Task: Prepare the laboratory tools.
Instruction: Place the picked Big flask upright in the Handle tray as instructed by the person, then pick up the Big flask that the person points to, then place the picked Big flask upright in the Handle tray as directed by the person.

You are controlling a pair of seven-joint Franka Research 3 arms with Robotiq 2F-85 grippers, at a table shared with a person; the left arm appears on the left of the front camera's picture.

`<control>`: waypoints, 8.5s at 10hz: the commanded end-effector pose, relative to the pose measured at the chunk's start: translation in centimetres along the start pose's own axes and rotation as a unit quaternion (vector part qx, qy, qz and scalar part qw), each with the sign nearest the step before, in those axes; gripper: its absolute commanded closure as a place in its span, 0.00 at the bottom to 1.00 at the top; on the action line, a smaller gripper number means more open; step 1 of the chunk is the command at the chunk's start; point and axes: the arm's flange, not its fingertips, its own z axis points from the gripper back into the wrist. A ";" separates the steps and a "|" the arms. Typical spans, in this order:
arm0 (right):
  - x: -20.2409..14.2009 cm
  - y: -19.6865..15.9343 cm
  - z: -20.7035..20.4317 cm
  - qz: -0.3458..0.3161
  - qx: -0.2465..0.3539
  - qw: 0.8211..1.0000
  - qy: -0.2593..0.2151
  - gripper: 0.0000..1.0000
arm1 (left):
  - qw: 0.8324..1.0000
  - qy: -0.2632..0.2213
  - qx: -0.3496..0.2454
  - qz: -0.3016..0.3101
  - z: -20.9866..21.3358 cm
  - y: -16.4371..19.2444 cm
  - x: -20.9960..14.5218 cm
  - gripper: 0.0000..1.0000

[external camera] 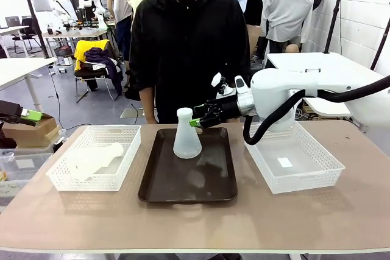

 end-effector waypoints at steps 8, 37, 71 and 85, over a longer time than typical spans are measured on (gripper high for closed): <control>-0.1 -0.1 -0.3 0.004 0.001 1.000 -0.007 0.00 | 1.000 -0.004 -0.005 -0.001 0.1 0.0 0.0 0.00; 1.5 4.8 27.7 -0.119 -0.287 0.947 0.084 0.00 | 0.884 0.322 0.186 -0.283 -16.8 -8.6 11.3 0.00; 1.5 4.8 27.7 -0.119 -0.287 0.947 0.084 0.00 | 0.874 0.395 0.222 -0.175 -32.9 3.7 7.0 0.94; 1.5 4.8 27.7 -0.119 -0.287 0.947 0.084 0.00 | 0.872 0.402 0.216 -0.179 -32.7 3.6 7.0 1.00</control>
